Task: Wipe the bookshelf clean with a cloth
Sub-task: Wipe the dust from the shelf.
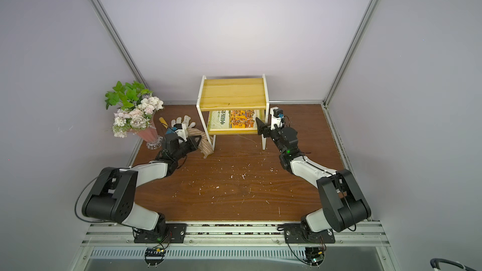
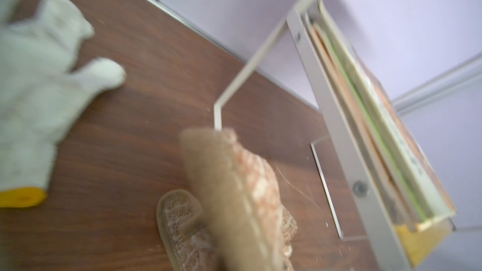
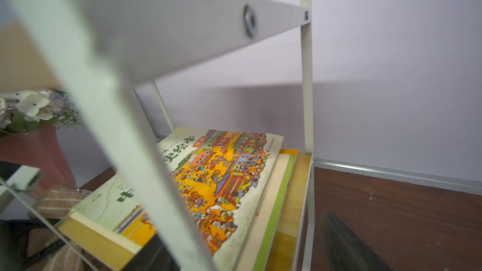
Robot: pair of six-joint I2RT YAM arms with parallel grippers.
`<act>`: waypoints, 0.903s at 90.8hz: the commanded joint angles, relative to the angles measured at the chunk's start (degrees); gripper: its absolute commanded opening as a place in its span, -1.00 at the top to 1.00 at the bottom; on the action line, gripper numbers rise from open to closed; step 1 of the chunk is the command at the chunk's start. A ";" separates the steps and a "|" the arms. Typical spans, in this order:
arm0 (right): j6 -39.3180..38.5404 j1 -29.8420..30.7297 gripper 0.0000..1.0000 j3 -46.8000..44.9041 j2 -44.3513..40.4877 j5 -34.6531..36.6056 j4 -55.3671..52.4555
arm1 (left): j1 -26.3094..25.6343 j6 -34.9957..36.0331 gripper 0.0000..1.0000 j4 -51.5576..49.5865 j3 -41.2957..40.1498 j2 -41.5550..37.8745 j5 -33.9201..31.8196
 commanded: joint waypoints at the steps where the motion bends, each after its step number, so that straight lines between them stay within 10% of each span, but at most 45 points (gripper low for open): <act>1: 1.06 -0.17 -0.64 -0.25 0.26 -3.79 2.87 | 1.58 7.18 1.00 -3.39 6.26 3.87 13.78; 38: 1.63 -0.17 -0.64 1.10 0.29 -5.09 1.02 | 1.53 9.84 1.00 -14.02 14.21 16.86 12.56; 55: 1.57 -0.19 -0.63 4.60 0.18 -4.36 -2.94 | 1.60 12.48 1.00 -22.93 28.34 19.25 7.54; 72: 1.89 -0.17 -0.63 6.91 0.71 -3.30 -5.08 | 3.33 13.47 1.00 -28.98 48.46 37.91 9.74; 82: 1.29 -0.04 -0.64 5.46 -0.50 -4.77 -4.64 | 2.96 11.68 1.00 -21.18 40.43 34.81 12.73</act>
